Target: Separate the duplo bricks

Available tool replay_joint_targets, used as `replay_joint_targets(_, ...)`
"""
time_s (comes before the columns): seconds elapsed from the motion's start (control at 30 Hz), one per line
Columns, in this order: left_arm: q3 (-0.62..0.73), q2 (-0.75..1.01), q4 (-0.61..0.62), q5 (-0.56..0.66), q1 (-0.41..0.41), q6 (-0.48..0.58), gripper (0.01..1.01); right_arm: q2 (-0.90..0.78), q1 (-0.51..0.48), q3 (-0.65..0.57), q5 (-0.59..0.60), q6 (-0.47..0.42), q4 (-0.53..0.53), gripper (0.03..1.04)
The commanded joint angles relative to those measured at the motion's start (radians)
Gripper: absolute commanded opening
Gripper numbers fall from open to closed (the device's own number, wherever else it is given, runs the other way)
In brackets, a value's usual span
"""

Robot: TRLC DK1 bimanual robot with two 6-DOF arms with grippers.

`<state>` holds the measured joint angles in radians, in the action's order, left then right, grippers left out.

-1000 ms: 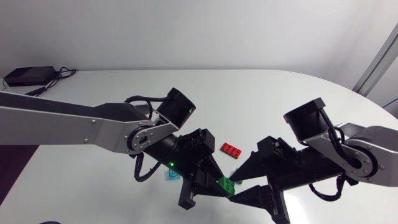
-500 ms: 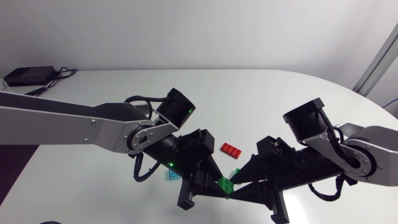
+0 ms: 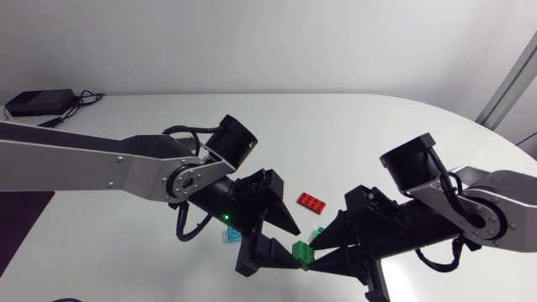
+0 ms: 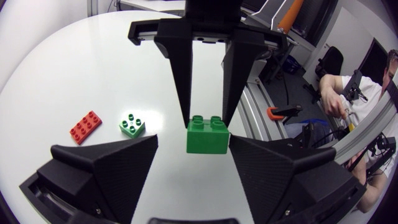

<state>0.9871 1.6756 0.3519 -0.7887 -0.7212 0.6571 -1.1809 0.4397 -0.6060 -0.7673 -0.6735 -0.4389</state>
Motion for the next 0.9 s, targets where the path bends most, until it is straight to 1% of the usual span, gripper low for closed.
replay_joint_targets(0.0, -0.001, -0.028, 0.009, -0.009, 0.016, 0.010, 0.982, -0.005, 0.005, 0.009, -0.001, 0.003, -0.006, 0.29)
replay_joint_targets(0.1, 0.007, -0.042, 0.012, -0.009, 0.040, 0.009, 0.982, -0.011, -0.016, -0.003, 0.016, 0.002, -0.003, 0.29)
replay_joint_targets(0.2, 0.013, -0.051, 0.018, 0.006, 0.074, 0.007, 0.982, -0.023, -0.067, -0.020, 0.080, -0.031, -0.004, 0.29)
replay_joint_targets(0.33, 0.010, -0.051, 0.016, 0.095, 0.083, 0.003, 0.982, -0.029, -0.124, -0.032, 0.186, -0.069, -0.018, 0.29)
replay_joint_targets(0.43, 0.004, -0.043, -0.004, 0.195, 0.066, -0.025, 0.982, -0.033, -0.148, -0.043, 0.255, -0.086, -0.043, 0.29)
replay_joint_targets(0.57, -0.010, -0.030, -0.047, 0.321, 0.019, -0.071, 0.982, -0.033, -0.154, -0.051, 0.367, -0.104, -0.077, 0.29)
replay_joint_targets(0.67, -0.011, -0.014, -0.059, 0.390, -0.007, -0.090, 0.982, -0.049, -0.151, -0.051, 0.448, -0.112, -0.087, 0.29)
replay_joint_targets(0.77, -0.007, -0.001, -0.059, 0.425, -0.012, -0.102, 0.982, -0.066, -0.137, -0.052, 0.510, -0.115, -0.106, 0.29)
replay_joint_targets(0.87, -0.005, 0.013, -0.059, 0.457, -0.012, -0.105, 0.982, -0.095, -0.104, -0.055, 0.571, -0.112, -0.112, 0.29)
